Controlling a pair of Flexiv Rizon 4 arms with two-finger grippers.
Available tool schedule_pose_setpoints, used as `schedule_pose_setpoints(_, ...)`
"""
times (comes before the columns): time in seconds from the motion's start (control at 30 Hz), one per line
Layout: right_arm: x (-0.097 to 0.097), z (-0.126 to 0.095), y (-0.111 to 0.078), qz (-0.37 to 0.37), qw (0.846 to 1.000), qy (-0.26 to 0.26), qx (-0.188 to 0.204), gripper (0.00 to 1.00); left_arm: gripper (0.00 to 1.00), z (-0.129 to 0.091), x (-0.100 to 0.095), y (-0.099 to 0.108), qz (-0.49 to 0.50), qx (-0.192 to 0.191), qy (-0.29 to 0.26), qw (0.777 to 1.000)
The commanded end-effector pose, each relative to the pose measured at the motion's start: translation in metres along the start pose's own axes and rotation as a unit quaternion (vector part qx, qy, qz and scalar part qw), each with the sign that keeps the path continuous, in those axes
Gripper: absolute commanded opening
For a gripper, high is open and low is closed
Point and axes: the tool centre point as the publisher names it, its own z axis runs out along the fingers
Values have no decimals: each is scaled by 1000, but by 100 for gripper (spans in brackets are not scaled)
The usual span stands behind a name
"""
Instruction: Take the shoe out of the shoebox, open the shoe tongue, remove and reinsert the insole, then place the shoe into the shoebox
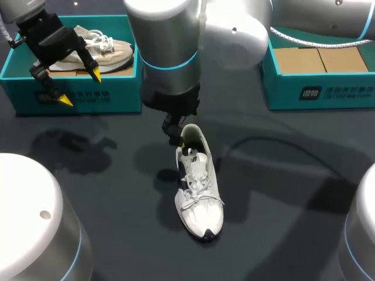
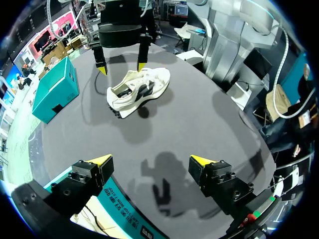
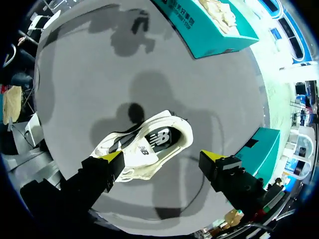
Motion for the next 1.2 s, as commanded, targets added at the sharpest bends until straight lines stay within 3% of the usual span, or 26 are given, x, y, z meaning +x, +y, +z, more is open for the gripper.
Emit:
schedule_pose_setpoints(0.03,1,1,-6,-101,995,-12,-26,100,100,-1,0,0,0,-1,1,1000)
schedule_pose_setpoints(0.13,-11,12,-2,-130,991,-3,-9,100,100,-1,0,0,0,-1,1,1000)
schedule_pose_setpoints(0.4,-34,30,0,-195,980,1,-30,100,100,-1,0,0,0,-1,1,1000)
schedule_pose_setpoints(0.6,-47,50,1,-205,978,16,-35,100,100,-1,0,0,0,-1,1,1000)
schedule_pose_setpoints(0.77,-50,62,2,-213,975,28,-52,100,100,-1,0,0,0,-1,1,1000)
schedule_pose_setpoints(1.2,-49,87,12,-210,976,31,-53,100,100,-1,0,0,0,-1,1,1000)
